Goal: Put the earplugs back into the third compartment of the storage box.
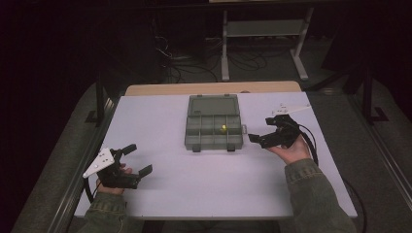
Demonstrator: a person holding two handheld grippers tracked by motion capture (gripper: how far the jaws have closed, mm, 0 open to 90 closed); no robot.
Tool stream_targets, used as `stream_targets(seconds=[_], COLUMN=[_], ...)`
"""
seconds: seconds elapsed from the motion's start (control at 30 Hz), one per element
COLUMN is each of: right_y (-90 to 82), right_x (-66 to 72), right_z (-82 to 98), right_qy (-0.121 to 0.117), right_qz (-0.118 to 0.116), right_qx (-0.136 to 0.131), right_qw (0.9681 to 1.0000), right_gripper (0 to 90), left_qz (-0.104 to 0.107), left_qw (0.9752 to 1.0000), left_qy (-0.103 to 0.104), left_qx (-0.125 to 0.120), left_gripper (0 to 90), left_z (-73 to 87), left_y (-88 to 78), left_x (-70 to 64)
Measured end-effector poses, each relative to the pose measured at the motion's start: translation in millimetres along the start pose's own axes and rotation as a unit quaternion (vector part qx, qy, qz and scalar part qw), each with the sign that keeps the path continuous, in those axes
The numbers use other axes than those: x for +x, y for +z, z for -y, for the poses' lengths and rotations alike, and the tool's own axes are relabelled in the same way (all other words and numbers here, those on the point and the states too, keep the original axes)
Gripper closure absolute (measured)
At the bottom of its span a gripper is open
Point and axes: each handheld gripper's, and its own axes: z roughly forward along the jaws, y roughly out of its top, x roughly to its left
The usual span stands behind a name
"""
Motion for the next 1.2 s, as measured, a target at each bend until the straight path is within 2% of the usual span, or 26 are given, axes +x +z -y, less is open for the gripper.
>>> stream_targets(seconds=[0.1,0.3,0.53,0.67,1.2], right_y=[-4.4,-13.6,-22.2,-25.3,-47.0], right_x=[1.1,2.2,-0.3,-0.4,7.0], right_z=[9.2,25.5,44.9,55.1,86.6], right_qy=[0.004,0.016,0.027,0.034,0.017], right_qz=[0.004,-0.004,0.008,0.014,0.016], right_qx=[-0.011,-0.031,-0.045,-0.042,-0.074], right_qw=[0.9999,0.9994,0.9986,0.9985,0.9970], right_gripper=[0.0,0.0,0.0,0.0,0.0], left_qz=[-0.001,-0.002,-0.003,-0.003,-0.003], left_qw=[1.0000,1.0000,1.0000,1.0000,1.0000], left_qy=[0.000,0.001,0.001,0.001,0.002], left_qx=[0.000,0.001,0.001,0.001,0.002], left_gripper=[0.0,0.0,0.0,0.0,0.0], left_z=[0.2,0.3,0.5,0.4,0.7], left_y=[-0.5,-1.4,-2.0,-2.0,-2.4], left_x=[-0.1,-0.2,-0.4,-0.6,-0.9])
